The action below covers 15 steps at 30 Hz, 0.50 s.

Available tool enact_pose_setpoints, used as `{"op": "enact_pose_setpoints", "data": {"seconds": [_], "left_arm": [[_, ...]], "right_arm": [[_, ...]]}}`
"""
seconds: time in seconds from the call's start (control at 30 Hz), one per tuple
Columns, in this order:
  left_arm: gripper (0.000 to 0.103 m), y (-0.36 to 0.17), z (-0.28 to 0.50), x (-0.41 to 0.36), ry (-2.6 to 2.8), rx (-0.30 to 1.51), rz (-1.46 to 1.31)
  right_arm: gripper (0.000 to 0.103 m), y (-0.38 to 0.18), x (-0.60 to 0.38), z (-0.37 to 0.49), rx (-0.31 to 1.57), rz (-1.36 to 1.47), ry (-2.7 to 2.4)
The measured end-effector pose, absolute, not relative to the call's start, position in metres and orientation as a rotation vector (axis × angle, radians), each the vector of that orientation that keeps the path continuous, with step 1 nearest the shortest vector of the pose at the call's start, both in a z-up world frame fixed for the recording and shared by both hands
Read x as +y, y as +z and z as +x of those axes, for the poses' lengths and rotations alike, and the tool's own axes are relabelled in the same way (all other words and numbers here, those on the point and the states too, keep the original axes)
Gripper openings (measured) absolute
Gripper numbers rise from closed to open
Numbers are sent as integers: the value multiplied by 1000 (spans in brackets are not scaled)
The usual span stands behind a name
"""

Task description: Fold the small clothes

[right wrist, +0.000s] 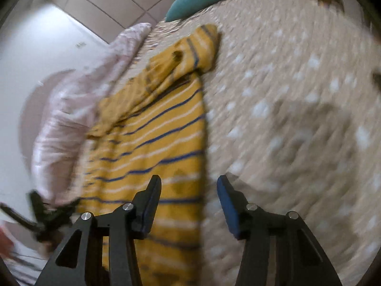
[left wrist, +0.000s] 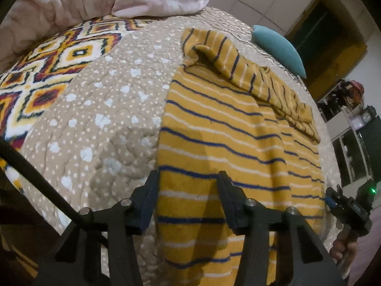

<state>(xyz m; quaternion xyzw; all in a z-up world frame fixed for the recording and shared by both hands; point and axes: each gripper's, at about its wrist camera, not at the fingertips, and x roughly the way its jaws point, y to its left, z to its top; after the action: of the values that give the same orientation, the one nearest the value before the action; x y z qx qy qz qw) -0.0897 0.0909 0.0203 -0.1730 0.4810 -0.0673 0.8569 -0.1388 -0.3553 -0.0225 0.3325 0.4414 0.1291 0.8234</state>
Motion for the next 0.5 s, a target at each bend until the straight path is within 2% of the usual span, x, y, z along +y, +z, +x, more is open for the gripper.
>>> {"op": "enact_pose_setpoints", "data": {"seconds": [0.1,0.3,0.5], "left_arm": [[48,16,-102,100,-169,1005,-430],[48,4,-129,111,-262,1001,-582],[48,-13,-154,104,-344,1018,-619]], "right_arm": [[54,-33,-347,-148,943,826,386],[54,-41,-323,-175,951,835,489],[54,-49,-315,-195,951,853,519]]}}
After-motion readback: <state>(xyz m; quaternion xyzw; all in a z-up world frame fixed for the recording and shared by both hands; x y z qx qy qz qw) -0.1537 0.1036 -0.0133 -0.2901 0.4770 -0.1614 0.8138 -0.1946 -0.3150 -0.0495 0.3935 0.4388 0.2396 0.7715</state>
